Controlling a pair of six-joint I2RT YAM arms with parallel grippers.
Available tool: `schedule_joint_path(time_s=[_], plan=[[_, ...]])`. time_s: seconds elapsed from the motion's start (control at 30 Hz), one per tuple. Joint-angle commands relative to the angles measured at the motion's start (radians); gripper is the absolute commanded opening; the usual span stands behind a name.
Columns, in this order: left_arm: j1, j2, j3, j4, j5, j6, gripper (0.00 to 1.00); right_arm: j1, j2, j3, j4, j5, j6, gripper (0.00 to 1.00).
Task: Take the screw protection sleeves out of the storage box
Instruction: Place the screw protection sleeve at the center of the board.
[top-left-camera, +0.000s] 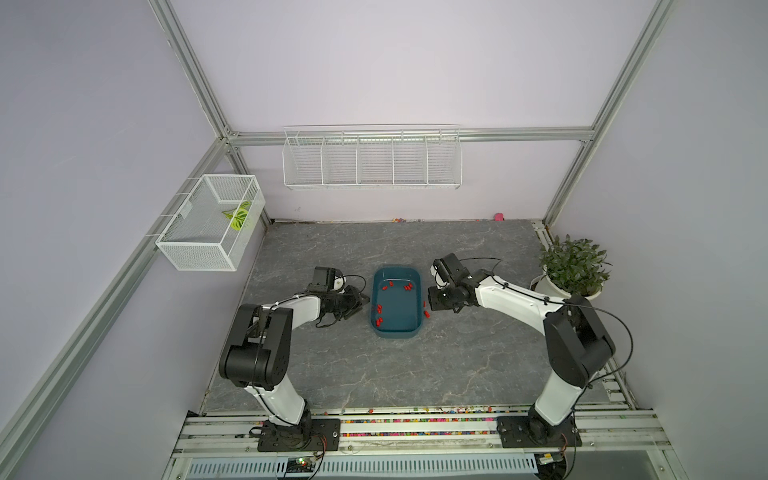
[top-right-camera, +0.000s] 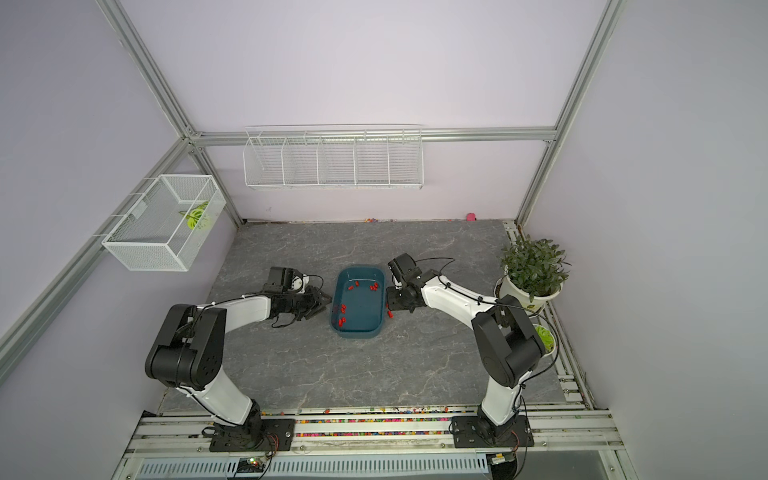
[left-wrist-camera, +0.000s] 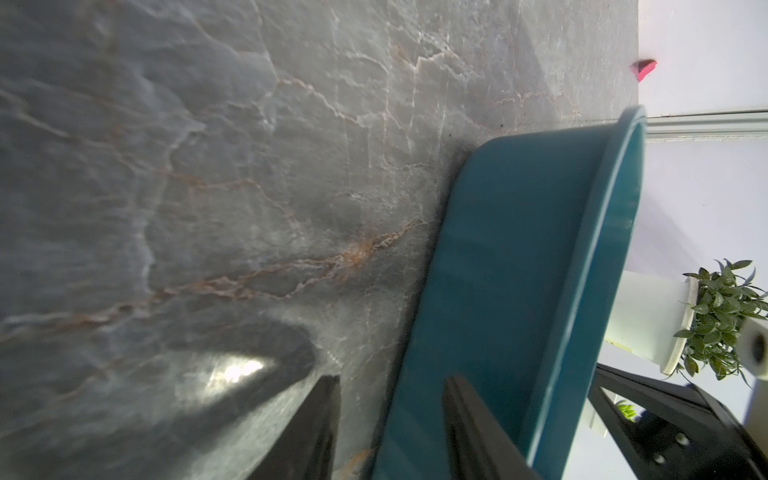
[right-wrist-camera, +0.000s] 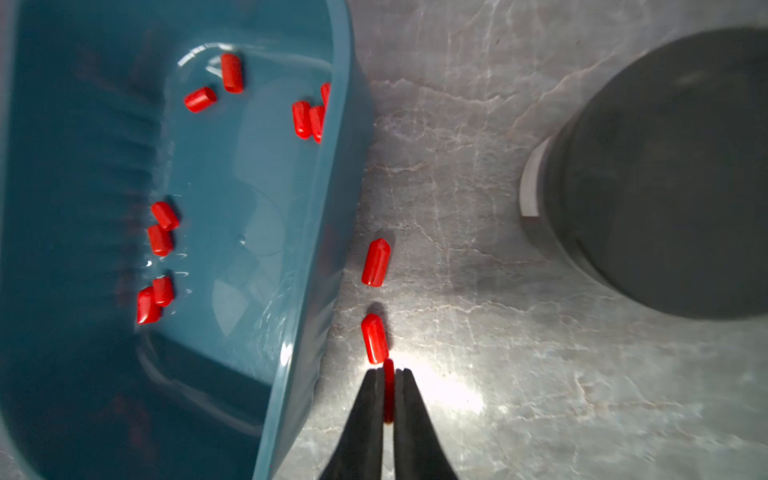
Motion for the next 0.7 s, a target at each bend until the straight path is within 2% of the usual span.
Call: schedule_joint_path(time_s=[0.0,0.67], plan=[[0.002,0.005,0.014,0.004,0.007,0.010,0.47,-0.012,0.049,0.034,-0.028,-0.039,0.023,0.12],[0.003,0.009,0.016,0.004,0.012,0.012,0.47,-0.039,0.145,0.092,-0.083,-0.086,0.043,0.14]])
